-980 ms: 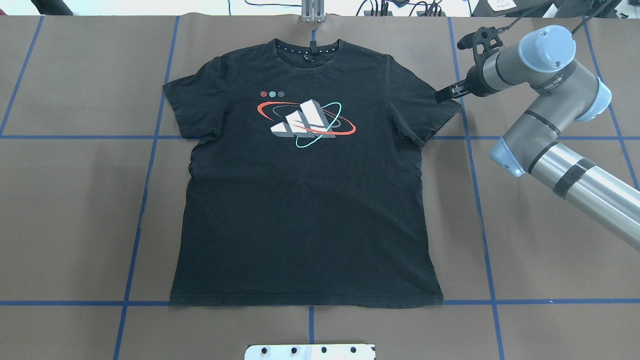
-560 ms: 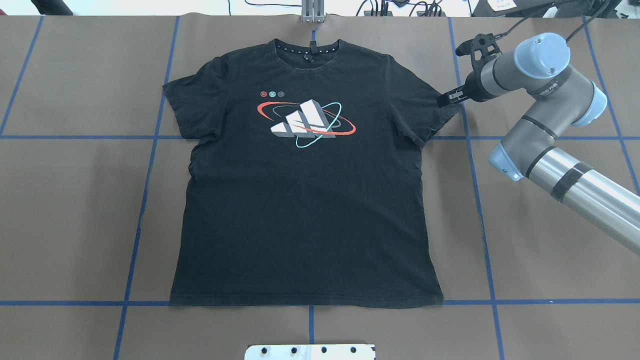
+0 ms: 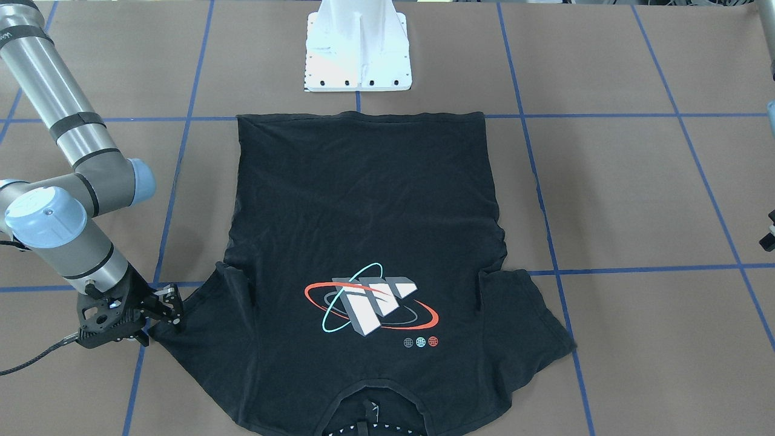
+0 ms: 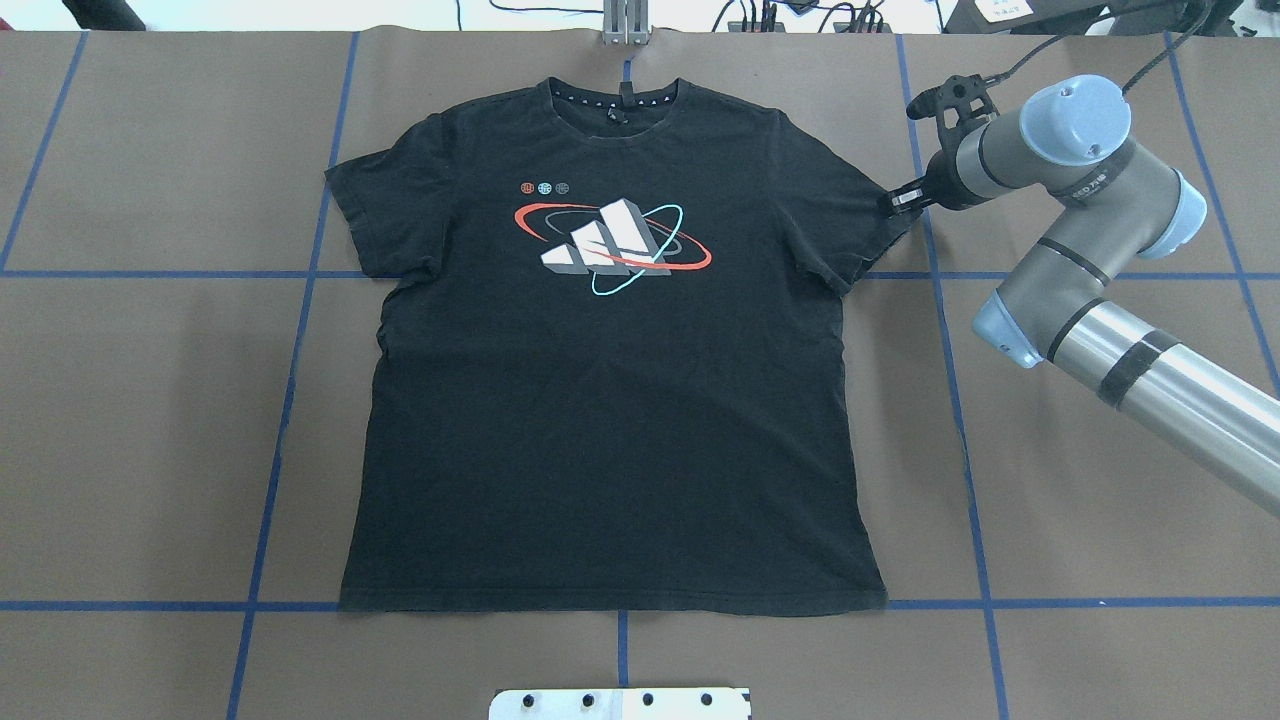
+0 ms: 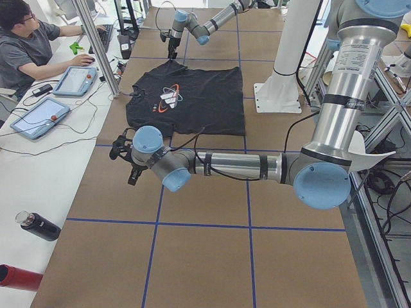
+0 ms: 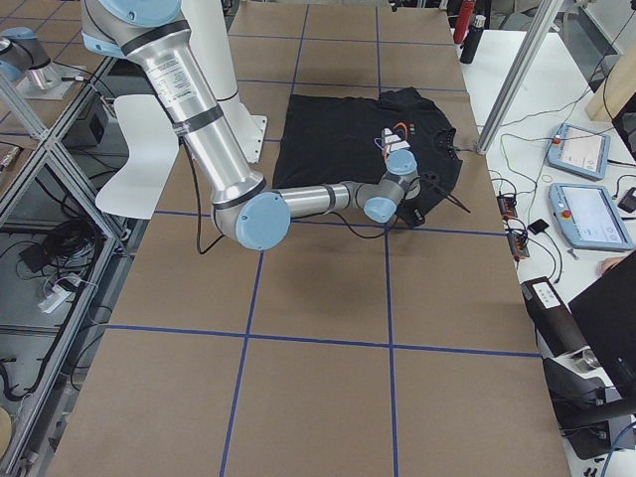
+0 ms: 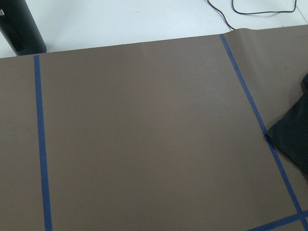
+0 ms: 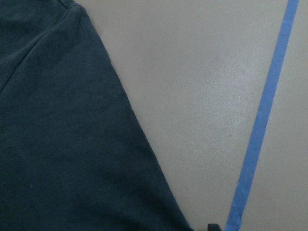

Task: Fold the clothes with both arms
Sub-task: 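Move the right gripper down to the sleeve nearest it and grasp it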

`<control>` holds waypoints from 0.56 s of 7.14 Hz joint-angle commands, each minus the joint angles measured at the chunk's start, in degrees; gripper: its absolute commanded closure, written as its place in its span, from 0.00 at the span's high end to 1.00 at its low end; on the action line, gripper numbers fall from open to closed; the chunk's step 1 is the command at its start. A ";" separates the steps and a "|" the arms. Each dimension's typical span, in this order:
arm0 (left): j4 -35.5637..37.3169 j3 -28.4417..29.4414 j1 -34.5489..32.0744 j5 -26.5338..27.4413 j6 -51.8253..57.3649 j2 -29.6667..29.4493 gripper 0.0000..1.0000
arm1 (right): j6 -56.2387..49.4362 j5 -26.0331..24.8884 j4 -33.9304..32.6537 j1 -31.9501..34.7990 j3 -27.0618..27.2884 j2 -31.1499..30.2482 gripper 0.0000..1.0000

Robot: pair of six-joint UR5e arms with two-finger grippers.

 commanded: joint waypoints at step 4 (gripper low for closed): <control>0.00 -0.36 -0.03 -0.09 -0.10 -0.08 1.00 | 0.16 0.26 -0.38 0.20 -0.04 -0.27 0.53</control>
